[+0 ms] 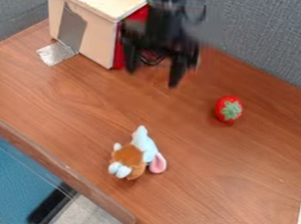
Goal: Move the green object to the lower left part of the wooden table
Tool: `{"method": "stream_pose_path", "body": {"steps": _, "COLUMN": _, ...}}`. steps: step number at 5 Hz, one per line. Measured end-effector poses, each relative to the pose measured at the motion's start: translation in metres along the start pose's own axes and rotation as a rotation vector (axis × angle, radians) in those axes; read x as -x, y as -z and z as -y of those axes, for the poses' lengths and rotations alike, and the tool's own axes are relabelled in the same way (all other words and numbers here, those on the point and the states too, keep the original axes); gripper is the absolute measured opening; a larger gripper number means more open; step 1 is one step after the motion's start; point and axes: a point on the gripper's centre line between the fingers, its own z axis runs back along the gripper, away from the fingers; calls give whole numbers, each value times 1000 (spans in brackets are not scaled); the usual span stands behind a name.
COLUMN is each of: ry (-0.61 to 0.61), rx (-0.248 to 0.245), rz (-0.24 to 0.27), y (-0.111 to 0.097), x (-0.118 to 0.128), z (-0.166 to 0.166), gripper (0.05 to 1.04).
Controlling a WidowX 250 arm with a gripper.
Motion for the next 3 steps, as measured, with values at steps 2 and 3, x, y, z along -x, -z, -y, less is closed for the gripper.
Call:
{"method": "stream_pose_path", "body": {"steps": 2, "ry": 137, "rx": 22, "rz": 77, "y": -32, "x": -76, "z": -19, "gripper": 1001}}
{"method": "stream_pose_path", "body": {"steps": 3, "ry": 240, "rx": 42, "rz": 132, "y": -39, "x": -109, "z": -33, "gripper": 1001}}
